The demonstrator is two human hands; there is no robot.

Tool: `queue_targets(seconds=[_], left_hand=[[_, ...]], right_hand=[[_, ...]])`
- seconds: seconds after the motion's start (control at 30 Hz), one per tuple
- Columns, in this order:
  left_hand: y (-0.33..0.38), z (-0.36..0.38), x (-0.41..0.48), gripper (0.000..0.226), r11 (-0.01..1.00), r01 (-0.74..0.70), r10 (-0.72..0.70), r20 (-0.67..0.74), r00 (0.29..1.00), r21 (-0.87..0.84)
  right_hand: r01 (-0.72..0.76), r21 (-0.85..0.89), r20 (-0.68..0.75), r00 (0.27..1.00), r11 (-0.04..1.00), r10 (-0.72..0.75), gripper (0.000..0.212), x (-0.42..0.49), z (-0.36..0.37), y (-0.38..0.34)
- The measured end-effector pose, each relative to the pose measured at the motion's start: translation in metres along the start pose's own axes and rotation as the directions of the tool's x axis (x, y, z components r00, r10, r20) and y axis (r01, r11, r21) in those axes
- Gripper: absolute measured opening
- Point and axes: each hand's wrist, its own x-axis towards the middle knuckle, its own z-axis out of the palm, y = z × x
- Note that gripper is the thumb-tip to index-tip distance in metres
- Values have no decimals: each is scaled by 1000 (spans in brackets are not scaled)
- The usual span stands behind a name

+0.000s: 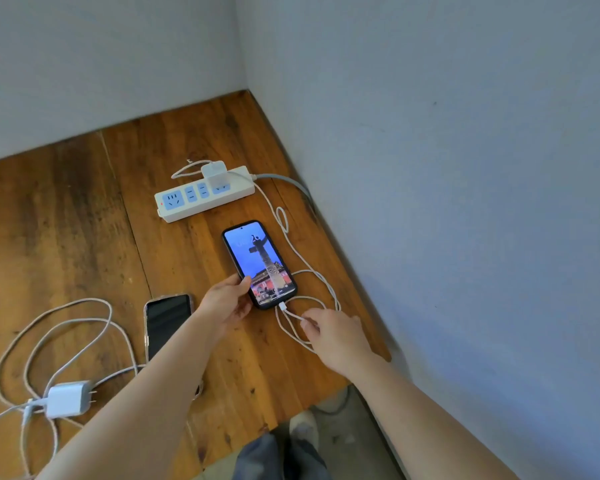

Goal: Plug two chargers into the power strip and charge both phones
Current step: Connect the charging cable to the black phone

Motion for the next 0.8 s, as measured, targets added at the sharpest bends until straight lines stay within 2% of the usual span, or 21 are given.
queue_targets(seconds=[0.1,0.23,0.4,0.5,0.6,0.7,0.8], left_hand=[[11,-8,9,44,997,-65,66,-26,997,43],[20,-15,15,50,982,-145,163,-159,974,117],[21,-19,21,53,964,-196,233,-213,949,180],[17,-20,22,54,935,-232,293,-216,931,270],[11,-18,19,54,923,-242,315,-225,922,299],[-1,-12,13,55,919,-236,316,-230,921,317],[-16,-1,9,54,899,-244,337,-221,915,363]], right_hand=[[25,21,3,1000,999,-25,13,11,8,-7],[31,13,-51,998,999,-31,20,21,16,-18],[72,-92,-30,997,993,-75,15,25,25,-16],[109,-302,-47,991,947,-129,27,23,26,-7],[84,-529,-24,993,844,-114,52,22,20,1],[-6,-629,-45,999,778,-29,74,24,5,14],[-67,-671,-45,998,738,50,84,24,-7,24]])
